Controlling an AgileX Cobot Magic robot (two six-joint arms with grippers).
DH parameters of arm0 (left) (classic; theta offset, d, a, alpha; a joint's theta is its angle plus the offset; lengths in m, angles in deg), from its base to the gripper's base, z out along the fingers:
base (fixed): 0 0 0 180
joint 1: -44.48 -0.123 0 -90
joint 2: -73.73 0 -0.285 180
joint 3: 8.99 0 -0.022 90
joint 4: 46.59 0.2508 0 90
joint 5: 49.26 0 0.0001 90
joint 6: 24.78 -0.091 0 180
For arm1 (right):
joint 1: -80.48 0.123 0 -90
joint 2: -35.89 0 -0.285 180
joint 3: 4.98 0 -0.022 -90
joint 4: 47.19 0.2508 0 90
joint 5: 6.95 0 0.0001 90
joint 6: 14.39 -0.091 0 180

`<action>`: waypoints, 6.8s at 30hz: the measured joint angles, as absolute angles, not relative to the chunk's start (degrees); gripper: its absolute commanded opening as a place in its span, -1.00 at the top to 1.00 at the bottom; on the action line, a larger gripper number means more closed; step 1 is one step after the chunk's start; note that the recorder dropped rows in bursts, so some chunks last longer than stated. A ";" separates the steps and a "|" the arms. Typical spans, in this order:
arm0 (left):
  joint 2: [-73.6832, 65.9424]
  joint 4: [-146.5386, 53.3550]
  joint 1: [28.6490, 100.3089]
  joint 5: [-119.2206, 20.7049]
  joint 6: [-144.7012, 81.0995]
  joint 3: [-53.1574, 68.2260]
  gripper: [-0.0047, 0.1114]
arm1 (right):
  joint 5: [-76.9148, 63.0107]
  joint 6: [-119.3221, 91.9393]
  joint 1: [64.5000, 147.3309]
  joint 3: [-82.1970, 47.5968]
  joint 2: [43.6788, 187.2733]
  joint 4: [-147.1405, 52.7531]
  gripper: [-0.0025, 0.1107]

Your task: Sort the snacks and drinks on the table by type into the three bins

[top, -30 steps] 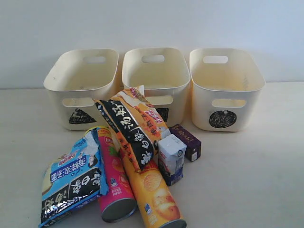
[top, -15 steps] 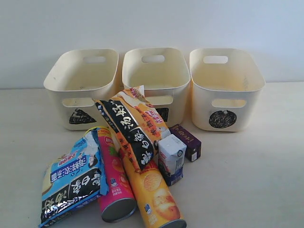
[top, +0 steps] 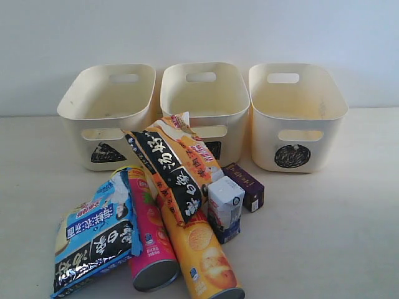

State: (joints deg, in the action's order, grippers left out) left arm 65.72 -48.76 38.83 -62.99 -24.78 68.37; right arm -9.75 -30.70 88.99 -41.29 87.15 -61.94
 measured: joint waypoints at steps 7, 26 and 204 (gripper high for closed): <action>65.72 -48.76 38.83 -62.99 -24.78 68.37 0.85 | -19.98 -23.41 103.74 -35.18 99.37 -62.79 0.96; 65.72 -48.76 38.83 -62.78 -24.78 68.37 0.85 | -40.47 -70.10 134.13 -22.86 130.64 -111.47 0.96; 65.72 -48.76 38.83 -62.78 -24.78 68.37 0.85 | -27.61 49.41 142.68 -15.40 148.43 -27.21 -0.44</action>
